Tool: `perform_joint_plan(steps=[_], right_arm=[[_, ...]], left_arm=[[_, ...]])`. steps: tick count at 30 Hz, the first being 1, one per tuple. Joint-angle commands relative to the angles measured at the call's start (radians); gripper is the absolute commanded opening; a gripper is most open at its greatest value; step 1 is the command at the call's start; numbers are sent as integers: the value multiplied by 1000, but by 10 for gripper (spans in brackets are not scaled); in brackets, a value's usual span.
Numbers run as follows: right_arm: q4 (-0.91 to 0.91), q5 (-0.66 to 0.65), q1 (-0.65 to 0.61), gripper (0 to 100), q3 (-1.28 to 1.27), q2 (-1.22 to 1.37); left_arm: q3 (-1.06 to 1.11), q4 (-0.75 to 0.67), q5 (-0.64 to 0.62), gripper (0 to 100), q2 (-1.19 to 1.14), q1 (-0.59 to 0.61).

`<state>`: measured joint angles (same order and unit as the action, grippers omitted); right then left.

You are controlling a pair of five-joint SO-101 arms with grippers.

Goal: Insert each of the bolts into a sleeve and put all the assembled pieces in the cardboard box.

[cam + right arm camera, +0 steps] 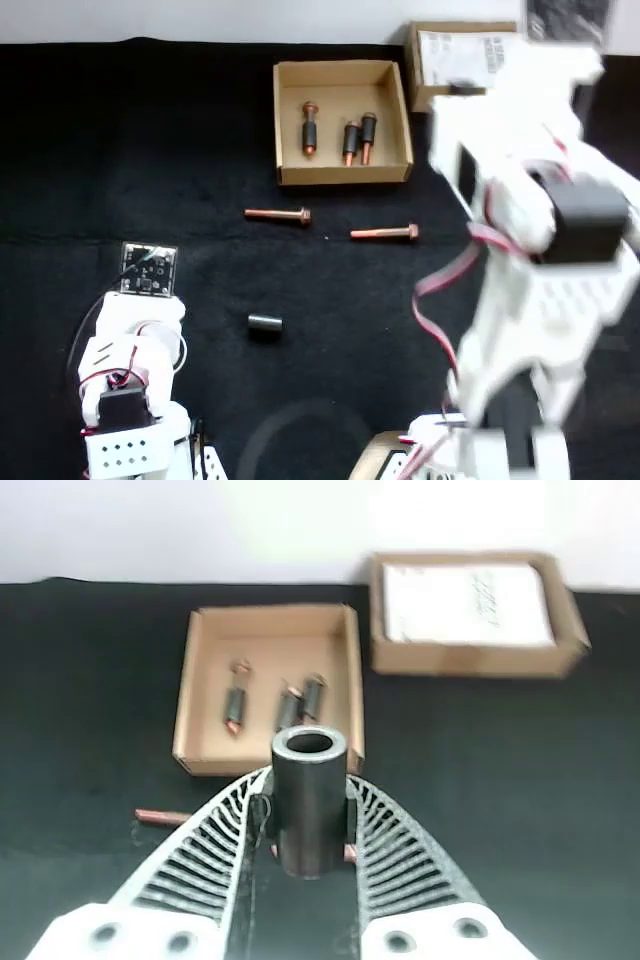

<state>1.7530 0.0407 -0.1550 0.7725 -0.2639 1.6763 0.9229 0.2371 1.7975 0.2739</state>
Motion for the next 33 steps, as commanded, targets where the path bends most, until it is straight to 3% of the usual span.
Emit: perform_joint_plan(steps=[1, 5, 9, 16, 29, 33], right_arm=[[12, 8, 64, 7, -302, -303], [10, 8, 85, 7, -615, -576], [10, 8, 87, 7, -878, -809], [10, 51, 90, 7, -1133, -1044], [12, 130, 91, 7, -1280, -1084], [7, 144, 234, 7, -1314, -1086]], left_arm=[[18, 3, 44, 11, 7, 13], [8, 8, 91, 29, 5, -18], [-50, 101, 101, 47, 4, -70], [-170, 204, 107, 48, -56, -137], [-993, 273, 107, 48, -1073, -154], [-1225, 391, 107, 48, -1293, -229]])
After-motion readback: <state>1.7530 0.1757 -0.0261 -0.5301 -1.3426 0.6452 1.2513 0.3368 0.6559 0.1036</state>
